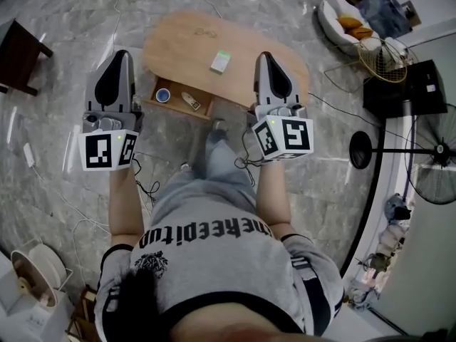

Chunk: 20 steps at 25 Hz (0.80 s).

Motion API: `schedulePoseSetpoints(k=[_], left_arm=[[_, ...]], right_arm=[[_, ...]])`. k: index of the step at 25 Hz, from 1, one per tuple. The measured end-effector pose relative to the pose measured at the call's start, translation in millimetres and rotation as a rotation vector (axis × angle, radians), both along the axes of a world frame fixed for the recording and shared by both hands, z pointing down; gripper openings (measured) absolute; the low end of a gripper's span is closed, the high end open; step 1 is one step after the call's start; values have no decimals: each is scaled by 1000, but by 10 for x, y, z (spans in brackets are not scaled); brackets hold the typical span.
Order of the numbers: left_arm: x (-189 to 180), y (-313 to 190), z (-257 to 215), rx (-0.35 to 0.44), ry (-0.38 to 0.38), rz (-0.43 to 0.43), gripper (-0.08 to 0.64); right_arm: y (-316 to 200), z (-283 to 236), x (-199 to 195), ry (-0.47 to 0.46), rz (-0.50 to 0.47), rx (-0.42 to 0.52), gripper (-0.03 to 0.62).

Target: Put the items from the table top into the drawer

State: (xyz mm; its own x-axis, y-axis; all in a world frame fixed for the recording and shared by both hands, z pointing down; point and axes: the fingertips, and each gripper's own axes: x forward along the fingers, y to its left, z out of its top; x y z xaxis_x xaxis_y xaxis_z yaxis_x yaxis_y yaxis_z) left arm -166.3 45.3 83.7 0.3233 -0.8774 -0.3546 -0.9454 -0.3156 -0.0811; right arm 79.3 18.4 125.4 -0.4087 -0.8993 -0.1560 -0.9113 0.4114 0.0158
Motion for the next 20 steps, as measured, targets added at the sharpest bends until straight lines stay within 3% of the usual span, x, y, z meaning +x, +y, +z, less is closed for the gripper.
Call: schedulePoseSetpoints(k=[9, 20], left_arm=[[-76, -603, 14, 12, -1, -42, 11], [51, -1746, 57, 6, -19, -132, 11]], right_arm=[[-715, 107, -84, 14, -48, -16, 3], [-2125, 199, -70, 24, -153, -53, 4]])
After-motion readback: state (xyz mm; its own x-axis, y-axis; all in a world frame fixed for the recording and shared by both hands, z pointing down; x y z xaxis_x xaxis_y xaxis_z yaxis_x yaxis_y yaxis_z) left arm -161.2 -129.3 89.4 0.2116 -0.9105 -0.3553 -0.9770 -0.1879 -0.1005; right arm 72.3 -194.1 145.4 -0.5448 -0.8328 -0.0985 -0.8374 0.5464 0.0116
